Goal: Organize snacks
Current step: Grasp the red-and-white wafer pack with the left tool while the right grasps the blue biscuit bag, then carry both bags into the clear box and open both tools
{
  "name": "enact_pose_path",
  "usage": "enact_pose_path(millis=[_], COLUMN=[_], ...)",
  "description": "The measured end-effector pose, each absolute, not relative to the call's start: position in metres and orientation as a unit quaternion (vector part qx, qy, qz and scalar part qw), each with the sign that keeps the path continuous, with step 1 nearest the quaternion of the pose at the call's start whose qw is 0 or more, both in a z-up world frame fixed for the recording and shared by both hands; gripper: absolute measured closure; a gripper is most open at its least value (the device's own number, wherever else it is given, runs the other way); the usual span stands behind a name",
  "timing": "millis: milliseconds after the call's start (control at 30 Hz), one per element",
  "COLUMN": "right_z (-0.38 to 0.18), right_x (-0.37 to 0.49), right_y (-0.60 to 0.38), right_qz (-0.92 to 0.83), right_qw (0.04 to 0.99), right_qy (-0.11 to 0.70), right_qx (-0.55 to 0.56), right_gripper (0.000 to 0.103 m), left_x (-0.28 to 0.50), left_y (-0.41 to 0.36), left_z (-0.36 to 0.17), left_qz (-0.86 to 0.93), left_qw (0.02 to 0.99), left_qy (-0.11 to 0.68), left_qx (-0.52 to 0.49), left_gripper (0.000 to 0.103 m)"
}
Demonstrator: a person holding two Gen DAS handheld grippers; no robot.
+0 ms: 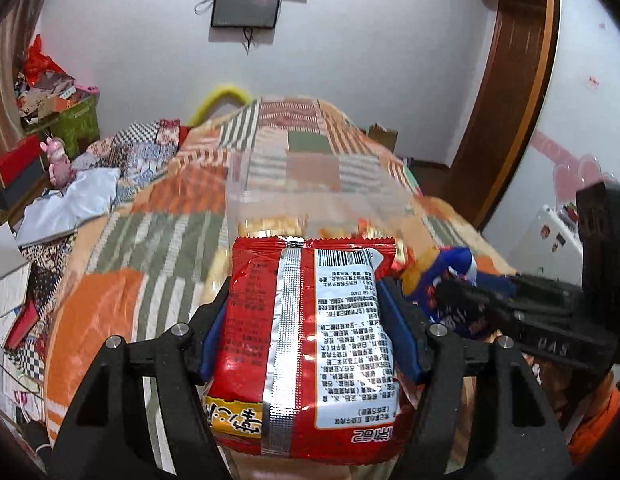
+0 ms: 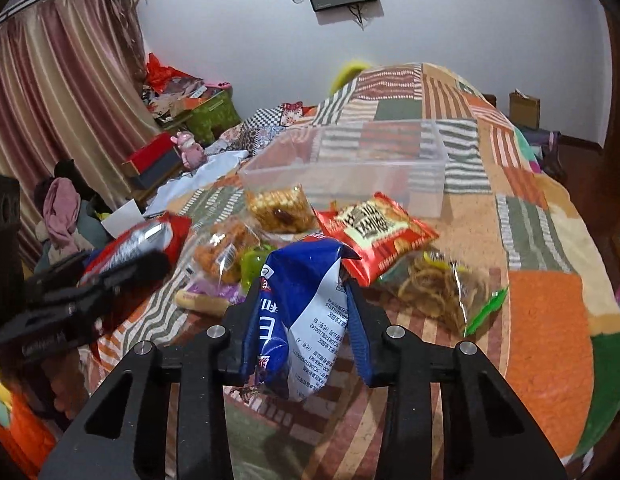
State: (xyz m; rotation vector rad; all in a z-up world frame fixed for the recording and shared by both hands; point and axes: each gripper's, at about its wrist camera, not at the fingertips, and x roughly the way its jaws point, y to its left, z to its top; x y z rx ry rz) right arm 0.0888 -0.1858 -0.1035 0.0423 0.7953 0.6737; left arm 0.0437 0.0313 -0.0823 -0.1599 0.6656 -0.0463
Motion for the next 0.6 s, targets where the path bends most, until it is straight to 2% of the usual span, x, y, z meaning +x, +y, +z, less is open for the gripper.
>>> enact_pose_path(millis=[600], right_z=[-0.056], right_x=[0.153], right_y=[-0.182], right_qz=[0.302], right_qw=[0.901], right_qy=[0.310], right_qx=[0.017], right_gripper=[0.068], left_x=[0.146], left_y=[0.057], left_z=[-0.049], left_qz=[-0.006], left_qw=[0.950], left_qy=[0.301], left_qx=[-0.087], left_gripper=[0.036])
